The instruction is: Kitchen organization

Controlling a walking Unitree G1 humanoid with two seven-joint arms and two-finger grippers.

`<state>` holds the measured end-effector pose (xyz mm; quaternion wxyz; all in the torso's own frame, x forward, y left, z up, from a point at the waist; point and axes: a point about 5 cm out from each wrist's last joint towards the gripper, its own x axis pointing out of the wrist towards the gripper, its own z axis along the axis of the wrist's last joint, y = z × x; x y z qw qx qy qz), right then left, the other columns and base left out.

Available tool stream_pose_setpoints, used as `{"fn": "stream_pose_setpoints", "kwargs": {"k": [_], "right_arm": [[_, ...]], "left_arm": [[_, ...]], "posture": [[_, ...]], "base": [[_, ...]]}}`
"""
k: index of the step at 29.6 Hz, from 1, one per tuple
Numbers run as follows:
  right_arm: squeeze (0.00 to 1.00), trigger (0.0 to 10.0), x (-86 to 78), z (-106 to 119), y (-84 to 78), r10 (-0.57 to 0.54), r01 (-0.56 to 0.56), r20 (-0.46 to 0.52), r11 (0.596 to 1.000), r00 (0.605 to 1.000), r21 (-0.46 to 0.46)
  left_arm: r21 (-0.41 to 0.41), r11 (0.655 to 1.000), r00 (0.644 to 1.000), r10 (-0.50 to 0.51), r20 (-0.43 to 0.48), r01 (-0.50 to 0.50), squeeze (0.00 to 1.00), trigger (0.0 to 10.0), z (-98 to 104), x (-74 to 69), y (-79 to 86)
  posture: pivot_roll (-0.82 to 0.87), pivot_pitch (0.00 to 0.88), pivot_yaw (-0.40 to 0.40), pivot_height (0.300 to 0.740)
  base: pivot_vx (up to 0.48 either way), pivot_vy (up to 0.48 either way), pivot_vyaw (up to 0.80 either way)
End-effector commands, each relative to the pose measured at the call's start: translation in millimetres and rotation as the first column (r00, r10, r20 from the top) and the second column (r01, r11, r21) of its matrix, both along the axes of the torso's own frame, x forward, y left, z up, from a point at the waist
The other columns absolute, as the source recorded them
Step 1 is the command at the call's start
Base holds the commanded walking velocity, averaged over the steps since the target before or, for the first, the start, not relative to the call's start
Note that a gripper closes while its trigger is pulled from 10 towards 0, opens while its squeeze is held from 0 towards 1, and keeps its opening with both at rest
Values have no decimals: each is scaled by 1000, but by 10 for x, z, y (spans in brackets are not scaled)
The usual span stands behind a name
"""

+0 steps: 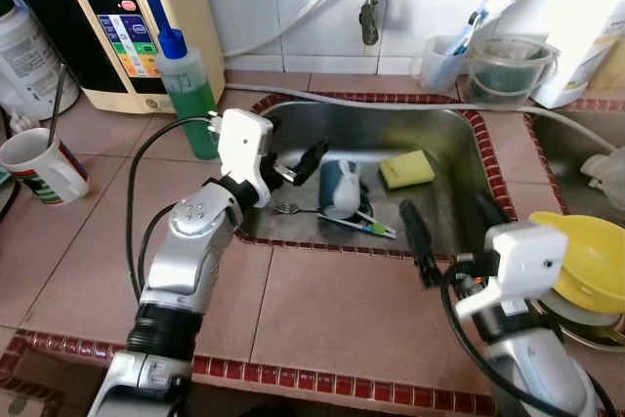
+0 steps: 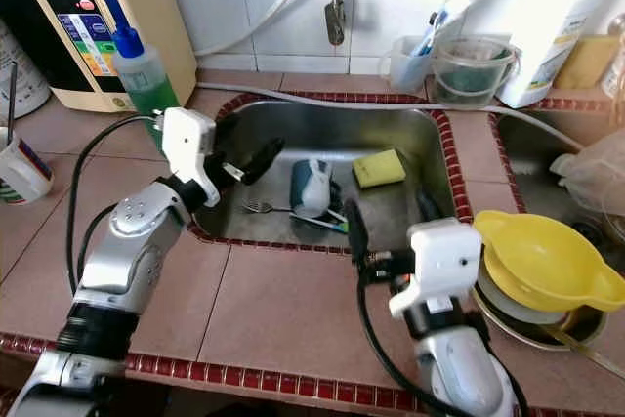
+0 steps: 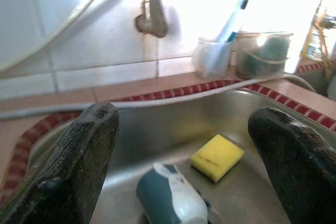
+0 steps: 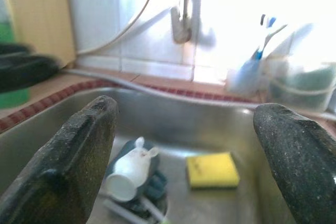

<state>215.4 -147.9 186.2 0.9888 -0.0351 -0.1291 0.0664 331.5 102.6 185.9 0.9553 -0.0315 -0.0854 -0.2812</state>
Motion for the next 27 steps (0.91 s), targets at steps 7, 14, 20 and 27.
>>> {"fn": "stream_pose_setpoints", "kwargs": {"k": [7, 14, 20, 27], "right_arm": [[0, 10000, 196, 78, -120, -103, 102, 73, 995, 992, 5], [0, 10000, 327, 131, -174, -143, 143, 116, 990, 983, 8], [0, 10000, 422, 152, -142, -124, 123, 141, 992, 982, 13], [0, 10000, 491, 215, -154, -124, 123, 172, 992, 977, 14]], "left_arm": [[-54, 996, 998, 66, -15, -66, 0, 10000, 79, -86, 46], [-58, 990, 992, 126, -16, -126, 0, 10000, 60, -96, 111], [-113, 985, 992, 128, -15, -129, 0, 10000, 109, -94, 107], [-84, 988, 992, 127, 0, -126, 0, 10000, 117, -68, 100]], "posture": [[-198, 67, 71, 711], [-188, 39, 64, 711], [-188, 21, 57, 711], [-191, 6, 55, 711]], "base": [[0, 0, 0], [0, 0, 0], [0, 0, 0], [0, 0, 0]]}}
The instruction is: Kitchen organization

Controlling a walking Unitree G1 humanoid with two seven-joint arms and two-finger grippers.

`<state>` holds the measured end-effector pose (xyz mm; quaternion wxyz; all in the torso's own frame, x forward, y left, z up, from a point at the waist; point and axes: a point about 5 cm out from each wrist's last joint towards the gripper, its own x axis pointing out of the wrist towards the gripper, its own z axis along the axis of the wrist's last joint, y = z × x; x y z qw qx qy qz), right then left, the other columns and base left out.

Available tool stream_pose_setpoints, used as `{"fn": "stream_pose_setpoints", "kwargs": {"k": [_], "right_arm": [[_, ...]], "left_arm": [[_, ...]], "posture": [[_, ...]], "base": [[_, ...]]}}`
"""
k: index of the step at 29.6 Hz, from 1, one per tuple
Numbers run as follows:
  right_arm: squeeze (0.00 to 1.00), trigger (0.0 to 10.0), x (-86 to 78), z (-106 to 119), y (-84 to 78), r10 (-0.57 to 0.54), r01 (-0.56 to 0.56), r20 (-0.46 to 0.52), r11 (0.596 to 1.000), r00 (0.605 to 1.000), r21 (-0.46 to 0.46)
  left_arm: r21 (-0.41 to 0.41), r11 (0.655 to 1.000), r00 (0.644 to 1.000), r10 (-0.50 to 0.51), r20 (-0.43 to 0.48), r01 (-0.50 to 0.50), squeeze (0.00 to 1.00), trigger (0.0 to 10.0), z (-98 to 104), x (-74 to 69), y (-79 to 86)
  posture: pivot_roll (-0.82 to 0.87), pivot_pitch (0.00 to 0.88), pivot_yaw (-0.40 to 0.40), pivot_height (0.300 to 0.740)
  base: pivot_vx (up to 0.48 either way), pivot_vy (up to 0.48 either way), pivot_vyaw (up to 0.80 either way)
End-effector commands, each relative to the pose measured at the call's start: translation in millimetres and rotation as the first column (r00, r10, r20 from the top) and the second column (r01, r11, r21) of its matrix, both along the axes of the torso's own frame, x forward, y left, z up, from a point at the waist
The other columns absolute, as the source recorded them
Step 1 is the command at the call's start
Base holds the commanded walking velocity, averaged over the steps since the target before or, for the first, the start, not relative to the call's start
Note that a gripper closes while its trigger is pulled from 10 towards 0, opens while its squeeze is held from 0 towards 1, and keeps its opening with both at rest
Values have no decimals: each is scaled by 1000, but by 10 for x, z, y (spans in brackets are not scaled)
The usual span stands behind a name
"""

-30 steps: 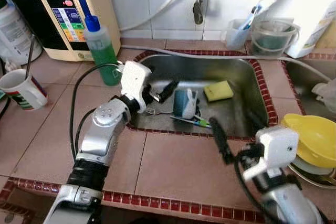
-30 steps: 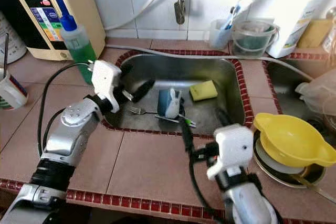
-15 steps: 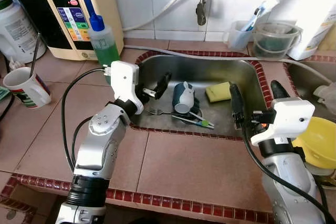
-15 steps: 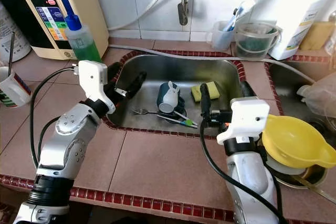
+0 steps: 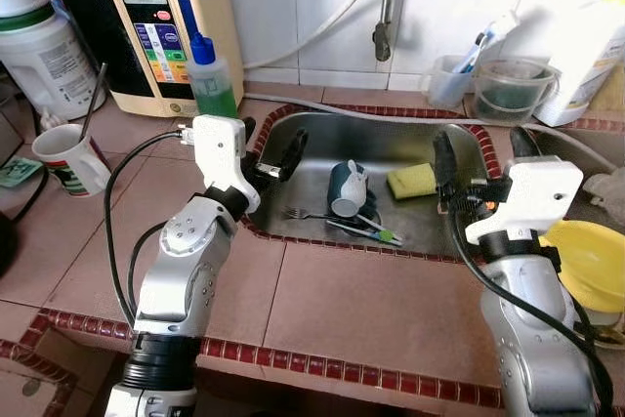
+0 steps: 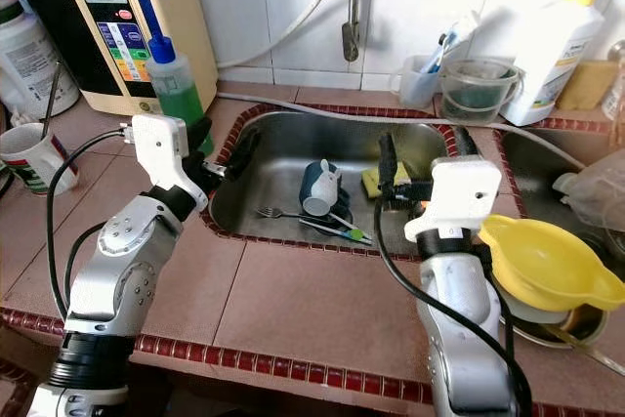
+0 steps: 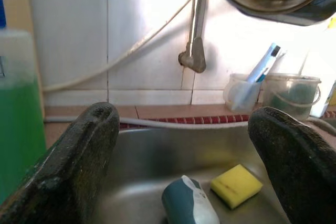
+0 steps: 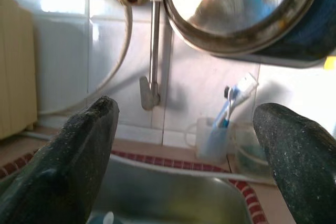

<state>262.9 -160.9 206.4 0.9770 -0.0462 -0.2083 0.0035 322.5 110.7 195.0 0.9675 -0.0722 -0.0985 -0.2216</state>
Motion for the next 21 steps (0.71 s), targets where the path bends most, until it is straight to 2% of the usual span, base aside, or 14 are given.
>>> {"fn": "stream_pose_setpoints", "kwargs": {"k": [1, 15, 21], "right_arm": [[0, 10000, 19, 14, -27, -4, 5, 10, 1000, 1000, -2], [0, 10000, 19, 4, -34, -8, 8, 16, 1000, 1000, 0], [0, 10000, 19, 2, -38, -9, 9, 16, 1000, 1000, 0]], "left_arm": [[24, 1000, 1000, 9, 16, -9, 0, 10000, 32, 23, 15], [34, 999, 1000, -23, 21, 23, 0, 10000, 44, 19, -24], [33, 999, 999, -24, 22, 23, 0, 10000, 47, 24, -24]], "posture": [[-191, 5, 55, 711], [-198, 9, 61, 711], [-199, 9, 60, 711]], "base": [[0, 0, 0], [0, 0, 0], [0, -386, 0]]}}
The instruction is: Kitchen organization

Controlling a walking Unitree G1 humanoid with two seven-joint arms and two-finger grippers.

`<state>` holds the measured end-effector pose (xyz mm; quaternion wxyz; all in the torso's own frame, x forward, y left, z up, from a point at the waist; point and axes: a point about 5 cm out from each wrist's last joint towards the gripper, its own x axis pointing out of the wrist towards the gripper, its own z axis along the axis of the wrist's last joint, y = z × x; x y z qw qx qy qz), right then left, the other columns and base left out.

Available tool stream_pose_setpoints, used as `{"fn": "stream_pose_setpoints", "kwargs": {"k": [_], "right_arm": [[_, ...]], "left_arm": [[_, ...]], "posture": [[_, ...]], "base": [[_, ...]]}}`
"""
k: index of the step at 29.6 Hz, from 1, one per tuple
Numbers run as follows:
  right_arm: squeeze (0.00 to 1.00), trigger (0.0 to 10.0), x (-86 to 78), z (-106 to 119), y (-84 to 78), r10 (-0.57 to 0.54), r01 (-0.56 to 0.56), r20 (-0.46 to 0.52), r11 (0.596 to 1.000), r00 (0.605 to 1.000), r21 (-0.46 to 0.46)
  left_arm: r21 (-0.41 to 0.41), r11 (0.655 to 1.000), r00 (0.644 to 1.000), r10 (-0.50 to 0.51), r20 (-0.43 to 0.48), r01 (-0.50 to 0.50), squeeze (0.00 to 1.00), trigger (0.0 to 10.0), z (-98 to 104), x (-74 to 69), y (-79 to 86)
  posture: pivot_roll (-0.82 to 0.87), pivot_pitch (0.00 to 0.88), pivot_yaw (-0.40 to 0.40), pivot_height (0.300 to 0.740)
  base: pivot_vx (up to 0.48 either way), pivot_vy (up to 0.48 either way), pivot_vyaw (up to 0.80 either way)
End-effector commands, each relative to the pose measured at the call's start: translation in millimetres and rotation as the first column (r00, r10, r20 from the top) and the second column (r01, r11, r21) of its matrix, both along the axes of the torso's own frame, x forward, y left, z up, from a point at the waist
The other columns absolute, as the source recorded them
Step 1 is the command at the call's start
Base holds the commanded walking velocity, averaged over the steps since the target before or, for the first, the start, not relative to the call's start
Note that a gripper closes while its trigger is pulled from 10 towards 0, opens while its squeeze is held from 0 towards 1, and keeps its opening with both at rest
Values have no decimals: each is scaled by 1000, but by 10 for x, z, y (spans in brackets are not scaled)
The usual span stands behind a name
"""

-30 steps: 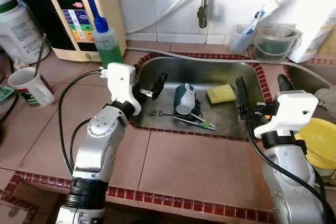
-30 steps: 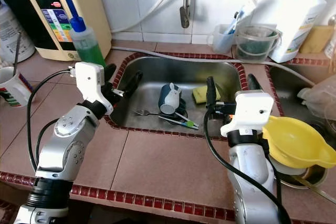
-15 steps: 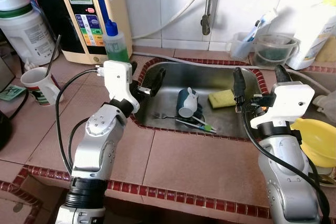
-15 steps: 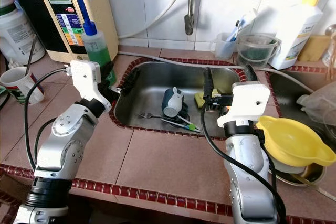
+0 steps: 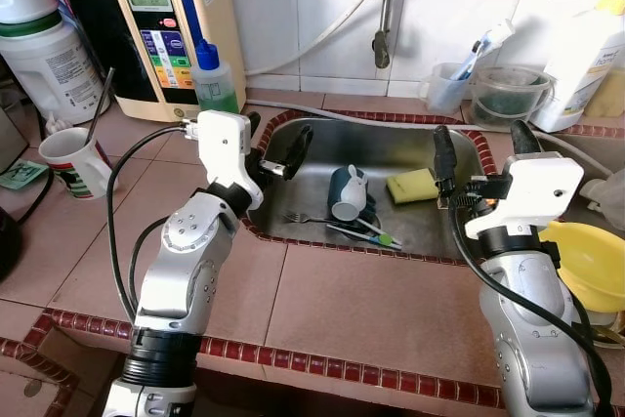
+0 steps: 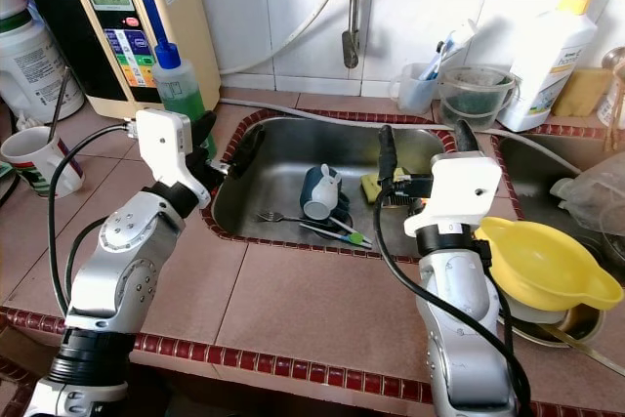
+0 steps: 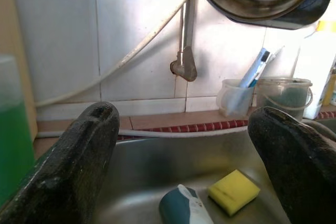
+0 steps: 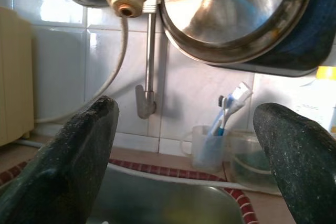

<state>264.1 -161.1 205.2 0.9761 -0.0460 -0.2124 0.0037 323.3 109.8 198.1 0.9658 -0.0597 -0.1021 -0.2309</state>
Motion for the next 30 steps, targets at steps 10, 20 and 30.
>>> {"fn": "stream_pose_setpoints", "kwargs": {"k": [10, 20, 30], "right_arm": [[0, 10000, 6, 14, -38, -7, 7, 7, 1000, 1000, -1], [0, 10000, 6, 22, -42, -6, 6, 9, 1000, 1000, -1], [0, 10000, 10, 29, -48, -3, 3, 9, 1000, 1000, -3]], "left_arm": [[7, 1000, 1000, -10, 7, 10, 0, 10000, 22, 12, -17], [6, 1000, 1000, -7, 9, 7, 0, 10000, 33, 14, -17], [4, 1000, 1000, 1, 10, -1, 0, 10000, 44, 20, -4]], "posture": [[-196, 14, 58, 711], [-195, 22, 56, 711], [-190, 31, 49, 711]], "base": [[0, -395, 0], [0, -395, 0], [0, -374, 0]]}}
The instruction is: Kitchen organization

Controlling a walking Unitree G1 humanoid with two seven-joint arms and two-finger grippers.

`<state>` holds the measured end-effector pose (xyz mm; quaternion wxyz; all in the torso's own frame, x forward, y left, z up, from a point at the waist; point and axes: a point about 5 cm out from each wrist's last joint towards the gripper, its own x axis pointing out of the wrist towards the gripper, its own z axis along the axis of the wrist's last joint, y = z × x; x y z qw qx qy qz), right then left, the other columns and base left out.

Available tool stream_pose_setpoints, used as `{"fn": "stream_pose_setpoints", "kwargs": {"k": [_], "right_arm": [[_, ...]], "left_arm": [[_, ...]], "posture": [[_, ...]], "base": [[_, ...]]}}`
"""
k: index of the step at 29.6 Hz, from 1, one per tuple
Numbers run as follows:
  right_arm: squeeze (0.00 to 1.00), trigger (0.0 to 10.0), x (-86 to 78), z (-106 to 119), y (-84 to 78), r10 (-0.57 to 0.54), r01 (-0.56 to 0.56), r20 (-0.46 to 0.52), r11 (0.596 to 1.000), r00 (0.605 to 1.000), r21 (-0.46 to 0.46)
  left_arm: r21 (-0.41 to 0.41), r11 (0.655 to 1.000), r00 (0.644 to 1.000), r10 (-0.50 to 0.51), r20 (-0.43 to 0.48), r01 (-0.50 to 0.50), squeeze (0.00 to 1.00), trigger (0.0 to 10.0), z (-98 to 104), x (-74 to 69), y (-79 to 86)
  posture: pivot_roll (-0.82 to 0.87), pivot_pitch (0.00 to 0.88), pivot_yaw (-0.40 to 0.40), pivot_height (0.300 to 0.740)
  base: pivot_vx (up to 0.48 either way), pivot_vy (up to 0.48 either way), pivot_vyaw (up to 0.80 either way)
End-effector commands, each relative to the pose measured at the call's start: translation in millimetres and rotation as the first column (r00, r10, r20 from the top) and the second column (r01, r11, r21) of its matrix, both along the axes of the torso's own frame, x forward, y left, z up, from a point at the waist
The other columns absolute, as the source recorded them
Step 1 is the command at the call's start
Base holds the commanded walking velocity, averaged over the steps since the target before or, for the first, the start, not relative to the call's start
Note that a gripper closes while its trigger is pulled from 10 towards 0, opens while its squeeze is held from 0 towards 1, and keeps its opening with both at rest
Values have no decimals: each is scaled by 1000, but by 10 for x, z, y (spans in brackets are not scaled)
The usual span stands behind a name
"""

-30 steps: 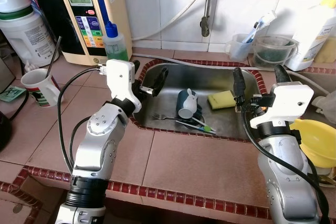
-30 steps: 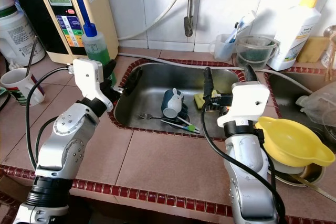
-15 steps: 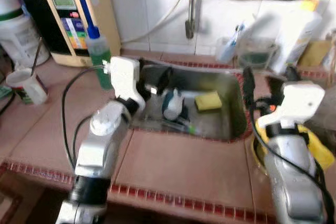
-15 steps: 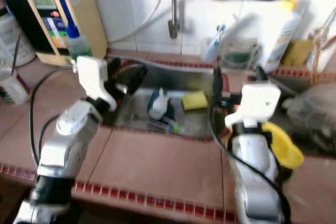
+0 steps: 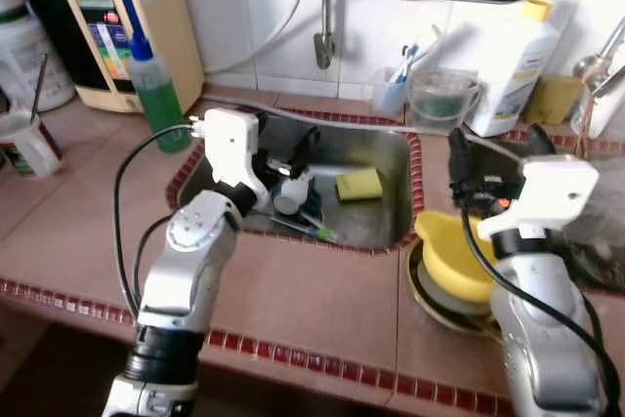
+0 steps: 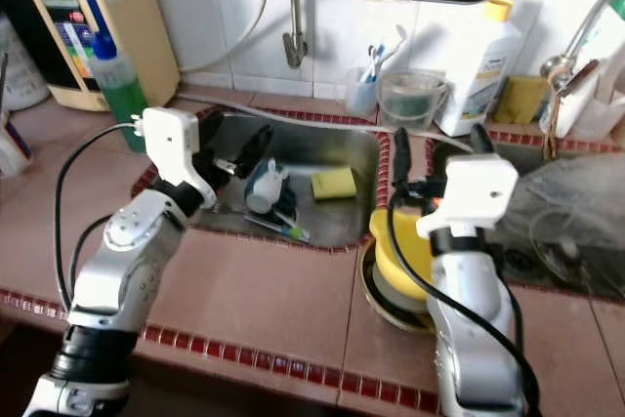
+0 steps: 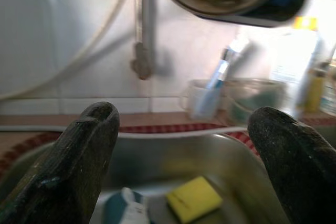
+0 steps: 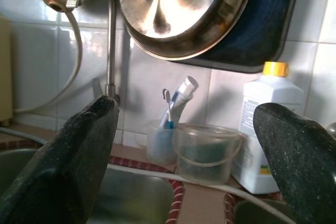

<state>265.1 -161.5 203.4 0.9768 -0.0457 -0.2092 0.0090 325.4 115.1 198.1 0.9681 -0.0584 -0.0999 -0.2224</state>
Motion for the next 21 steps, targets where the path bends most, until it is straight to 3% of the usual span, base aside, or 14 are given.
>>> {"fn": "stream_pose_setpoints", "kwargs": {"k": [1, 7, 15, 21], "right_arm": [[0, 10000, 1, 49, -44, -12, 12, 16, 1000, 1000, -2], [0, 10000, 13, 57, -43, -8, 8, 18, 1000, 1000, -2], [0, 10000, 17, 55, -31, 0, 0, 16, 1000, 1000, -3], [0, 10000, -46, -14, -34, 24, -23, -21, 999, 999, 31]], "left_arm": [[2, 1000, 1000, -15, 16, 15, 0, 10000, 46, 0, -57], [-1, 1000, 1000, -10, 23, 10, 0, 10000, 59, -2, -45], [-51, 999, 1000, -10, 29, 12, 0, 10000, 75, -16, -21], [27, 998, 997, -54, 60, 52, 0, 10000, 62, -92, -27]], "posture": [[-190, 31, 49, 711], [-188, 34, 46, 711], [-185, 37, 42, 711], [-179, 42, 40, 711]], "base": [[0, -326, 0], [0, -296, 0], [0, 0, 0], [0, 0, 0]]}}
